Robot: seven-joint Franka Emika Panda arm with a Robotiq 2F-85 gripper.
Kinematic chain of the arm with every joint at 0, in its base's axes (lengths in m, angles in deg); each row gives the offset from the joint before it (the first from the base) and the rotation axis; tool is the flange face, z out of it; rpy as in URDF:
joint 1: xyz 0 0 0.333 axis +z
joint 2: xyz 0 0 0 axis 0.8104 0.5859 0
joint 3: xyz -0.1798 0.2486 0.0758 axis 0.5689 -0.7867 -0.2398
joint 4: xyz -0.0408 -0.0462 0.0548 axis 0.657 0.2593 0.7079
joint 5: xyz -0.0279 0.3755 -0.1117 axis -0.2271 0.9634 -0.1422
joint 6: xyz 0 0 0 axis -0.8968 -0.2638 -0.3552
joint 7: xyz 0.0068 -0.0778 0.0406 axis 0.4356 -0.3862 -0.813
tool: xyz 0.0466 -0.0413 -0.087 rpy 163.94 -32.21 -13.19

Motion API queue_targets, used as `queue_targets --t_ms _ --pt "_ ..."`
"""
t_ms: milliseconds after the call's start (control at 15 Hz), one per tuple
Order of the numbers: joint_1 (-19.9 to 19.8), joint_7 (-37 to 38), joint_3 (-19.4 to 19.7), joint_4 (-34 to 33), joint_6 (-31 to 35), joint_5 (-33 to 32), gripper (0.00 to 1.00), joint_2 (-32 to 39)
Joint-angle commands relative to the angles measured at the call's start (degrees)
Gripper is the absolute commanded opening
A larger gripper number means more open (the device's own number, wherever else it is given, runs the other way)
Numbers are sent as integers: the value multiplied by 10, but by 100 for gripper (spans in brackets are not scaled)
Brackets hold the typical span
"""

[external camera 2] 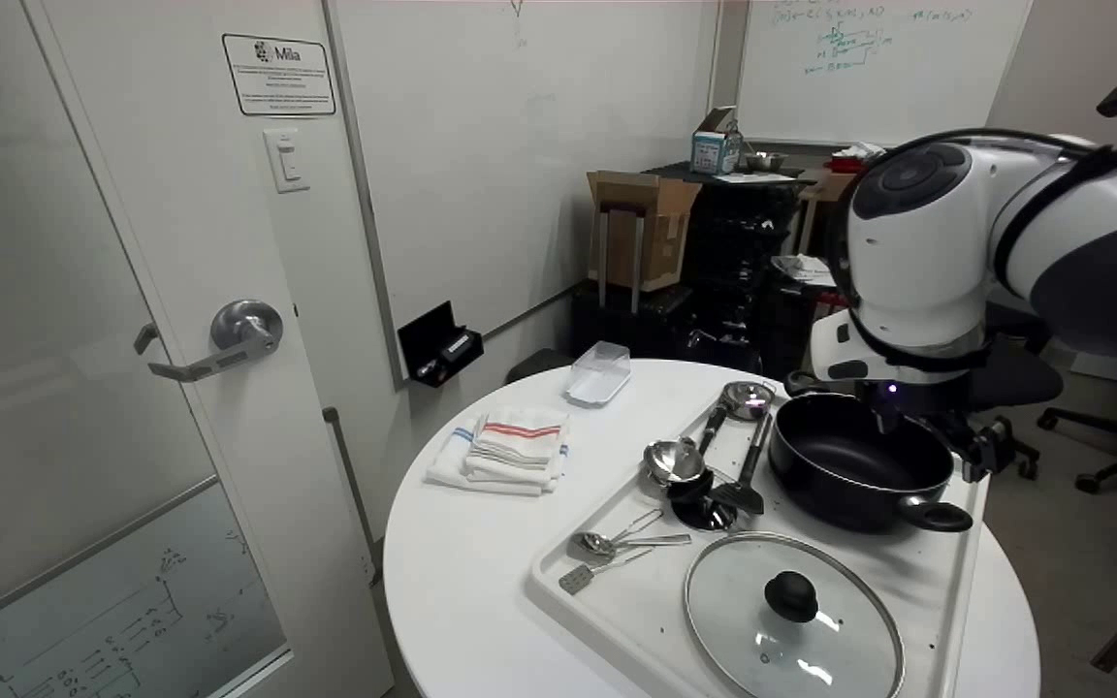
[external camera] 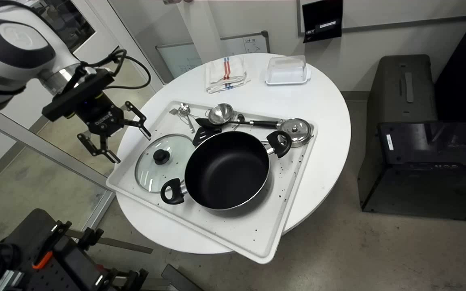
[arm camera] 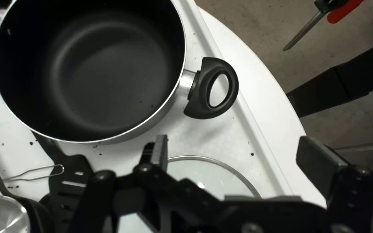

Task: Put the clear lid on the black pot

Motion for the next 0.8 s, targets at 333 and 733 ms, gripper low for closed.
queue_targets --t_ms 333,733 --pt "10 -4 -8 -64 73 -41 100 126" --pt "45 3 -17 -142 88 -55 100 213"
